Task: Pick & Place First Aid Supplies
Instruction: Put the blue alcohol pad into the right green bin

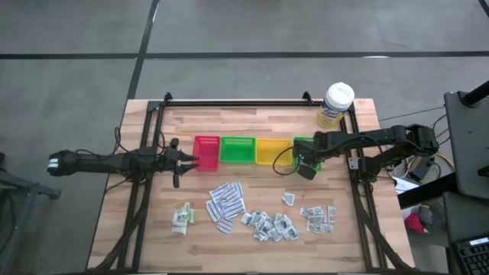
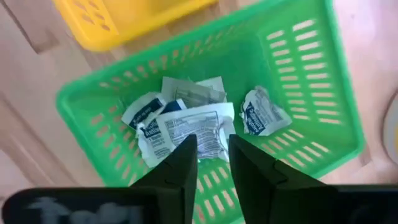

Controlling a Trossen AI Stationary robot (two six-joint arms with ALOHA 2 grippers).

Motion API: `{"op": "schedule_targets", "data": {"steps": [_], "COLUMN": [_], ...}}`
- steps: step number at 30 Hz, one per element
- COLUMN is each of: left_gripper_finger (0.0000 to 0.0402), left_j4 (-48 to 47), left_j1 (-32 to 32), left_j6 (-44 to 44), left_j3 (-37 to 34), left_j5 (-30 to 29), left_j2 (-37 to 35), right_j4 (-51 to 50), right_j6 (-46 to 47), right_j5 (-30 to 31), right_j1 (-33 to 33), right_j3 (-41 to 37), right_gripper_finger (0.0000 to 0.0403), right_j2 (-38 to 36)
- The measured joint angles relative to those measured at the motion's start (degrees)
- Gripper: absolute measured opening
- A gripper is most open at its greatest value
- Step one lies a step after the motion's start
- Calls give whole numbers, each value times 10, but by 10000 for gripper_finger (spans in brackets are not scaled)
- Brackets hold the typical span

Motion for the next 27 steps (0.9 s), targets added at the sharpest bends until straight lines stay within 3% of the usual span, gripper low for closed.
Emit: {"op": "schedule_targets", "data": {"steps": [7, 15, 19, 27], "left_gripper_finger": [113, 113, 113, 113], "left_j4": [0, 0, 0, 0], "left_j1": [0, 0, 0, 0], "left_j6": [0, 0, 0, 0], "left_j3": [0, 0, 0, 0], "left_j5": [0, 0, 0, 0], "left_j2": [0, 0, 0, 0], "right_j4": [-72, -71, -41, 74], "right_j6": [19, -2, 3, 0], "right_j5": [-5, -40, -70, -73], "right_j1": [10, 89, 144, 246], "right_j3": [79, 142, 149, 122], "right_gripper_finger": [97, 81, 76, 68], "right_j2": [-1, -1, -1, -1]}}
